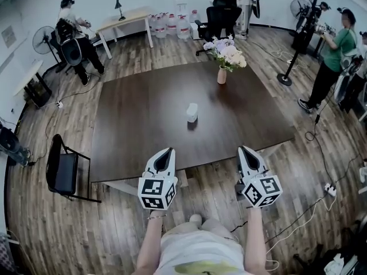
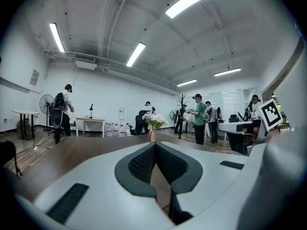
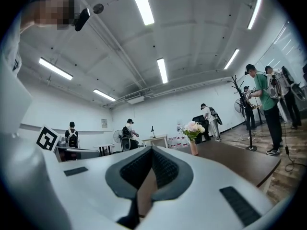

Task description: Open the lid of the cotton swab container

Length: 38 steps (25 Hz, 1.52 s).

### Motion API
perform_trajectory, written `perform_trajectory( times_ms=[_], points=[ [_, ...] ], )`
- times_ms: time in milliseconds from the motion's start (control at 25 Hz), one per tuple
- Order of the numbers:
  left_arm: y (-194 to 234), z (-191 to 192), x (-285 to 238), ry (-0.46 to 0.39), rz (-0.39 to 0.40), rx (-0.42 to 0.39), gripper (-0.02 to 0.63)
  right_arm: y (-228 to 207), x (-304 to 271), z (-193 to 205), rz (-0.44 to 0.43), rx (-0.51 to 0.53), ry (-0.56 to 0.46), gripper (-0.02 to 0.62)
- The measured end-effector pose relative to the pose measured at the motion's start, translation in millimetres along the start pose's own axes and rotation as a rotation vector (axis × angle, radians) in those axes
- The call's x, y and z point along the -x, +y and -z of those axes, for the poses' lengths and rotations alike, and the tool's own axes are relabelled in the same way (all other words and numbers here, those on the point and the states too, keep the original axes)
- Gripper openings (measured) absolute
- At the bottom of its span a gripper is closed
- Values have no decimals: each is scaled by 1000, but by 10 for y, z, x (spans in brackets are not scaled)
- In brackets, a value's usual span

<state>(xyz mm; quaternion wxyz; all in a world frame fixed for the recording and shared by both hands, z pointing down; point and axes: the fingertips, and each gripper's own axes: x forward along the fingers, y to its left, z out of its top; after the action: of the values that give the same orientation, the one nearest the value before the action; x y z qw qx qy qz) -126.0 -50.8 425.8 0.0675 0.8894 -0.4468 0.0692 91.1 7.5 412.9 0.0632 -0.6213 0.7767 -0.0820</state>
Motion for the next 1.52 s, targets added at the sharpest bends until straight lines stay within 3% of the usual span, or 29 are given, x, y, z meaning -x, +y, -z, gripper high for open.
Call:
perform_trajectory(
  times_ms=[360,760,960,1520],
  points=[
    [131,84,-347,37,-15,13,21,-270,-398,82,-5,-28,26,21],
    [475,-75,-997,21,-113,34,21,-621,-1330,-82,-109,-24,25,21],
    [490,-92,-1418,48,-125,45,21,-842,-1759,-197,-170,-9,36,21],
    [579,389,-2169,172,-173,76,21,-1176,-2638,63,-321,-15,134,21]
  ],
)
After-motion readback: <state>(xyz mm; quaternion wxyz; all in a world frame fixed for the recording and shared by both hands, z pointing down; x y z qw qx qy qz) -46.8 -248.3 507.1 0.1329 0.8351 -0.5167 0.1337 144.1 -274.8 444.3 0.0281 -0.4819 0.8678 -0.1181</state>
